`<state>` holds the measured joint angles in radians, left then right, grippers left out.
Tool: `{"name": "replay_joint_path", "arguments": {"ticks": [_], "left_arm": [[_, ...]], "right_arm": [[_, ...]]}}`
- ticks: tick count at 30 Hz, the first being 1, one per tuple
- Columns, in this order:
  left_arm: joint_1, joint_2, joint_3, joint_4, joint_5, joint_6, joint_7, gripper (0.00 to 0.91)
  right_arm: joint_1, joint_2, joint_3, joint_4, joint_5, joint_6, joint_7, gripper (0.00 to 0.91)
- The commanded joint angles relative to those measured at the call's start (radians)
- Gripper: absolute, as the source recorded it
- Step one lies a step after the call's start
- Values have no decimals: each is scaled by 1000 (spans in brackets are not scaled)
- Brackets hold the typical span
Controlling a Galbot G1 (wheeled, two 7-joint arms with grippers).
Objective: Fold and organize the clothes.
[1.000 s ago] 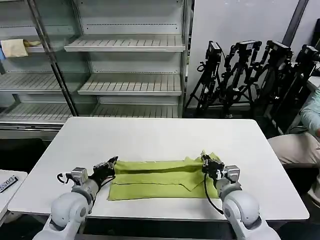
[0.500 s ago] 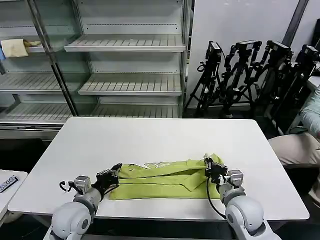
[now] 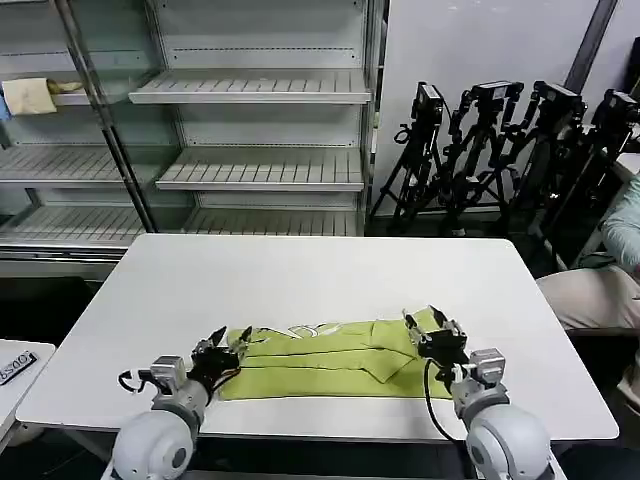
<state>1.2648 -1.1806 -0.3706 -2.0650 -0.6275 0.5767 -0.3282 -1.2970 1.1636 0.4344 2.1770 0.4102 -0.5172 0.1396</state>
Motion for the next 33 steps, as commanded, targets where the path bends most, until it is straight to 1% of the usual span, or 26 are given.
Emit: {"name": "replay_joint_path", "arguments": {"ticks": [1,3,4,15,20,22,24,25,26,28,29,30,32,33], "left_arm": [[8,-33,73,15,-41,0,-228,907],[7,-35,77,21,-50,0,-236,907],[7,-36,84,23,-67,1,-246,10],[-2,-48,120,41,-65,-1,-237,10],[-15,-63,144,60,-10,-8,-217,10],[-26,-62,146,73,69,-25,-189,20],[-6,-44,133,64,226,-77,-112,10],[1,-34,111,51,265,-84,-90,10],[5,-16,77,34,256,-68,-78,10],[12,23,-33,19,162,-22,-53,10],[34,57,-140,20,135,-18,-13,10],[52,81,-181,17,131,-22,11,10],[133,163,-351,-3,80,-20,124,10],[151,191,-396,-4,48,-18,127,10]], "right_arm": [[-114,-2,51,121,-18,6,-9,907],[-116,1,54,125,-20,6,-9,907],[-116,3,54,125,-20,6,-8,907],[-114,17,38,112,-45,10,4,907],[-114,18,40,116,-45,10,4,907],[-114,17,43,115,-46,10,4,907],[-112,13,49,112,-45,10,3,907],[-110,11,51,111,-45,11,2,907],[-107,9,54,110,-44,11,2,907],[-102,10,55,110,-44,13,1,907],[-98,12,55,110,-43,17,-1,907],[-98,13,56,109,-43,18,-2,907],[-97,19,55,102,-41,25,-4,907],[-97,21,53,96,-42,29,-7,907]]}}
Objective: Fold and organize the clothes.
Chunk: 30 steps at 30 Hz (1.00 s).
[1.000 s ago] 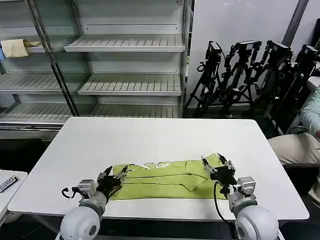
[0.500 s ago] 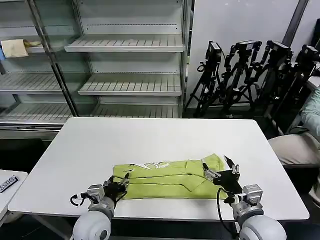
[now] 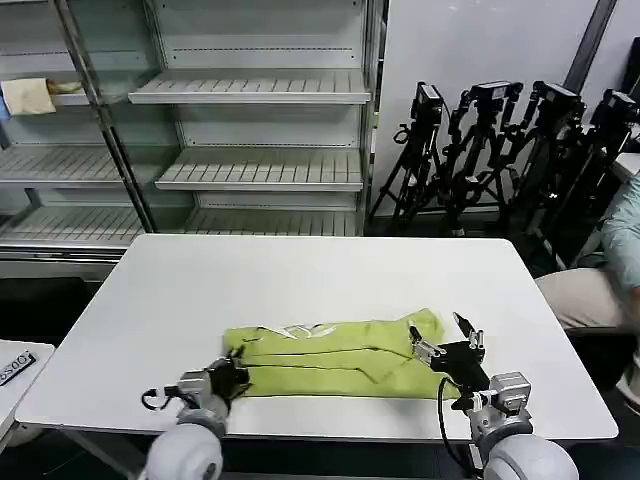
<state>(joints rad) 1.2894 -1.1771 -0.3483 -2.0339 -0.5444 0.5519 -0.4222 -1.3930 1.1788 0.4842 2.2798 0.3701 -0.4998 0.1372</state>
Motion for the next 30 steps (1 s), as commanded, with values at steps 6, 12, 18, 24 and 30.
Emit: {"name": "replay_joint_path", "arguments": {"ticks": [6,12,18,24,30], "left_arm": [[114,266,-598,-10,-79,25,294,10],[39,204,-416,-149,-12,26,299,10],[0,49,12,-273,132,24,259,10],[-18,-59,219,-238,214,24,248,10],[-71,-98,256,-163,237,24,249,10]], "right_arm": [[7,12,-6,-21,-3,16,-6,907],[-8,4,16,-20,-2,18,-6,907],[-11,6,33,-21,-4,18,-6,907],[-20,10,38,-20,-12,21,-7,907],[-30,10,52,-19,-14,24,-8,907]]}}
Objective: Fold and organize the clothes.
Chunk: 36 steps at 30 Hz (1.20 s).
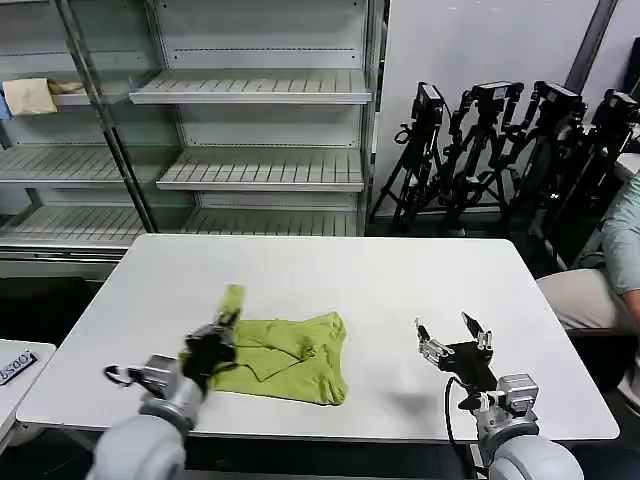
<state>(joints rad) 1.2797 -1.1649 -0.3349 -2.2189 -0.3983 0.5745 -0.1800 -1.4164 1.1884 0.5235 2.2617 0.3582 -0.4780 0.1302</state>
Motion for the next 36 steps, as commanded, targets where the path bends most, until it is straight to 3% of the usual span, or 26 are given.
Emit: {"name": "replay_joint_path", "arguments": {"ticks": [1,6,7,8,9,15,17,20,23,28,36], "left_arm": [[-68,-112,243,32,91,2,7,10],[-90,-121,241,75,105,2,5,20],[-96,-126,239,90,111,2,4,151],[-102,-131,237,107,114,2,1,423],[-104,-132,236,112,114,2,2,907],[-100,-148,258,66,44,-49,7,907],[-102,-149,256,50,13,-157,50,907],[-127,-118,180,19,-56,-217,85,907],[-144,-50,54,-7,-142,-194,63,907],[-39,21,-80,73,-25,1,-53,907],[37,3,-78,209,-43,6,-122,907]], "right_arm": [[-8,1,13,-1,-2,3,-1,907],[-12,10,10,-2,-10,7,-3,907],[-11,12,9,-2,-11,7,-3,907],[-11,12,8,-2,-13,7,-3,907],[-14,15,8,-1,-13,7,-4,907],[-19,25,11,-1,-21,9,-5,907],[-23,27,15,-2,-25,10,-8,907],[-38,24,29,-15,-29,23,-14,907],[-50,30,39,-24,-31,37,-19,907],[-48,40,33,-26,-35,44,-21,907],[-43,32,35,-20,-37,43,-20,907]]}}
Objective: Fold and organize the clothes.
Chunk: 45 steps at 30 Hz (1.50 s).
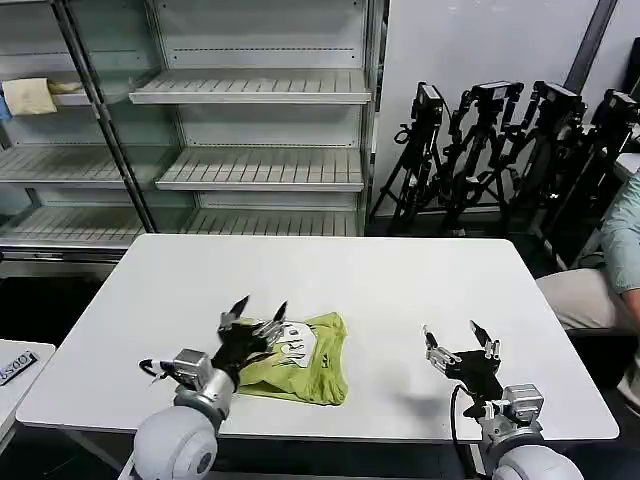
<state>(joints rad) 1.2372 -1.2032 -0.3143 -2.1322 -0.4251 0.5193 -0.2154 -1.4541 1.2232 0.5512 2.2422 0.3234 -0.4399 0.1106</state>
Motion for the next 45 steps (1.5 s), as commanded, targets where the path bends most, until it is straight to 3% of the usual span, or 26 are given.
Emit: {"name": "replay_joint_path", "arguments": {"ticks": [1,8,9,10,11,30,35,37,41,45], "left_arm": [[76,40,-92,131,-36,61,-93,907],[39,14,-72,183,-150,61,-135,907],[37,16,-70,184,-160,61,-137,816],[38,17,-69,184,-170,61,-135,474],[41,19,-61,180,-182,61,-133,30],[33,-20,-19,176,-131,59,-109,20],[39,7,-67,140,-81,58,-103,10],[35,50,-122,114,-87,59,-104,10],[70,269,-311,95,-114,61,-28,10],[212,499,-632,142,-142,61,119,10]], "right_arm": [[-6,-5,8,1,-2,5,0,907],[-7,-14,15,2,3,4,1,907],[-7,-15,15,-1,2,5,1,907],[-7,-15,15,-2,2,5,1,907],[-7,-15,14,-2,3,5,1,907],[-19,-22,17,16,6,6,2,907],[-13,-15,11,15,5,10,1,907],[-7,-10,4,13,1,11,-1,907],[-1,-5,-17,12,-13,29,-10,907],[19,1,-30,2,-11,42,-15,907]]}}
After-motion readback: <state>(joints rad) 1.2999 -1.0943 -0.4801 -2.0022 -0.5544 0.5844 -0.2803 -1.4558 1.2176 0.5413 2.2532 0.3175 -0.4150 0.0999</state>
